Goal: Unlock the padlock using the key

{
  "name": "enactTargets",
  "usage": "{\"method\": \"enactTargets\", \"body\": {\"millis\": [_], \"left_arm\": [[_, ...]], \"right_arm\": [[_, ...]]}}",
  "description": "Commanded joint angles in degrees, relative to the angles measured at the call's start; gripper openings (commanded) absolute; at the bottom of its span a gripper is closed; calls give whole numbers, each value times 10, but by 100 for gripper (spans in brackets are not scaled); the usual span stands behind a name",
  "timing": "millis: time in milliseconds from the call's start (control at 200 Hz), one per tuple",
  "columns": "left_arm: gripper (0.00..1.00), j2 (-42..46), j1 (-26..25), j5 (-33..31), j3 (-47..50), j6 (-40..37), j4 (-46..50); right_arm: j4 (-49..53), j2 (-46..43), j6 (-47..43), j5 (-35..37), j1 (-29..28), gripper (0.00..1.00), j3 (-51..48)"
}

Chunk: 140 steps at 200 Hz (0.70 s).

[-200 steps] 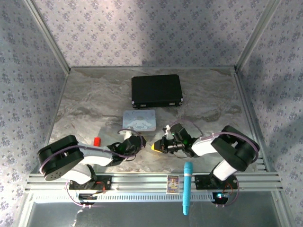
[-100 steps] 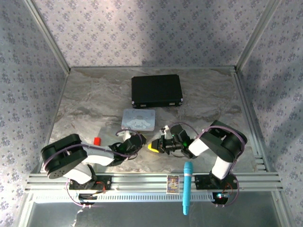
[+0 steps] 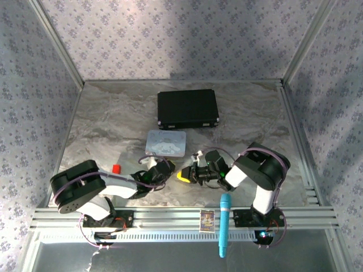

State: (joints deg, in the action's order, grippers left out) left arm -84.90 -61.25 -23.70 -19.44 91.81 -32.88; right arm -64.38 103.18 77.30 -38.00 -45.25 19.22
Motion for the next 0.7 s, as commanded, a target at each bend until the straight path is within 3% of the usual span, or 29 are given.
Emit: {"method": "enactTargets", "body": {"millis": [0,695], "left_arm": [[0,-7,-2,-14,-4,25,-28],[0,-45,-2,12,-5,32,-71]], "right_arm": [[-17,10,15,-6,-1,0,-13],[-71,39,39,10,2,0,-26]]}}
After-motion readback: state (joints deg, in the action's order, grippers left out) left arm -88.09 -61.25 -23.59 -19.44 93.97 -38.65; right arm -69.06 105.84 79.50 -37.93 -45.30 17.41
